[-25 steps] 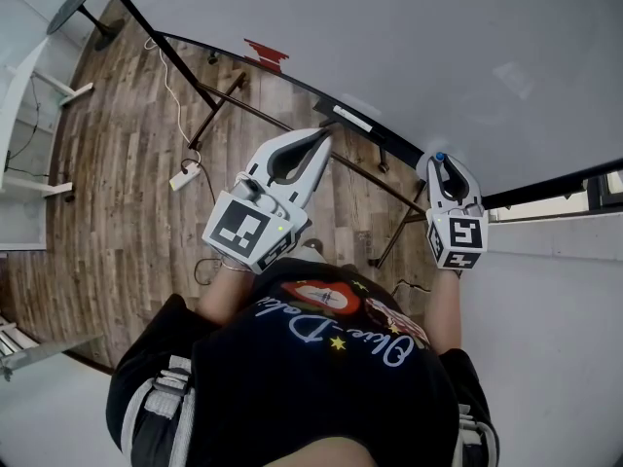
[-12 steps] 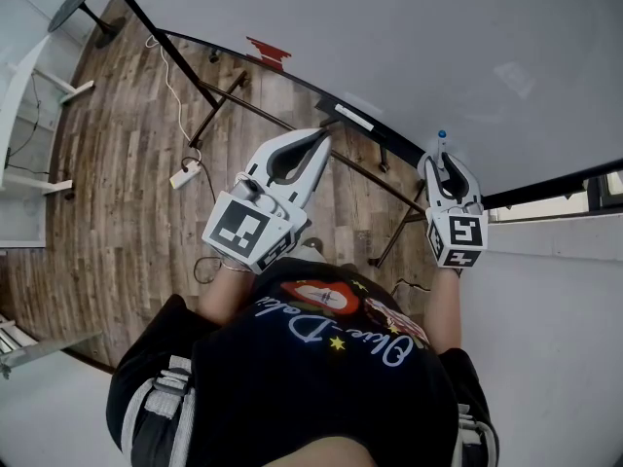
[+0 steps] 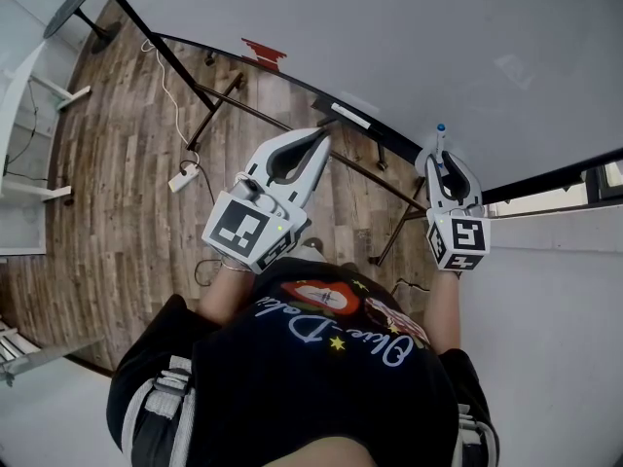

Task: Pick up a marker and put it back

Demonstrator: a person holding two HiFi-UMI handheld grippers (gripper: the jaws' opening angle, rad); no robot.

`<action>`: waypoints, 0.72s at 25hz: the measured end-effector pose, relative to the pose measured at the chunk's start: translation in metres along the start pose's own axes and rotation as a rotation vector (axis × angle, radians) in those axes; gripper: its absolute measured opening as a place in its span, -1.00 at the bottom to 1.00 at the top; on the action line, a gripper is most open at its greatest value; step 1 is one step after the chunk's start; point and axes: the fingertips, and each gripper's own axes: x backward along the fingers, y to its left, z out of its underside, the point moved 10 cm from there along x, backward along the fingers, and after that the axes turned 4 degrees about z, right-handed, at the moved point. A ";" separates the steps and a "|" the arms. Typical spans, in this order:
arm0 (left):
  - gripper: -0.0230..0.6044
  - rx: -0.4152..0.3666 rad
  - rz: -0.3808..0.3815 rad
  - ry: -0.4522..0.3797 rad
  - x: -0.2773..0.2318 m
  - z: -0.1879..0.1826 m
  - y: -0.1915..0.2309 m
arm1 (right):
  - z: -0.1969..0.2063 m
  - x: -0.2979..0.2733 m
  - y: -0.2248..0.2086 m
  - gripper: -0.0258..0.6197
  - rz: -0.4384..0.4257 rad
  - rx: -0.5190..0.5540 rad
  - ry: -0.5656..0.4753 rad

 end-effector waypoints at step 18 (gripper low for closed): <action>-0.92 0.015 0.134 0.011 -0.022 0.004 -0.018 | -0.027 0.063 -0.002 -0.92 0.089 -0.156 -0.166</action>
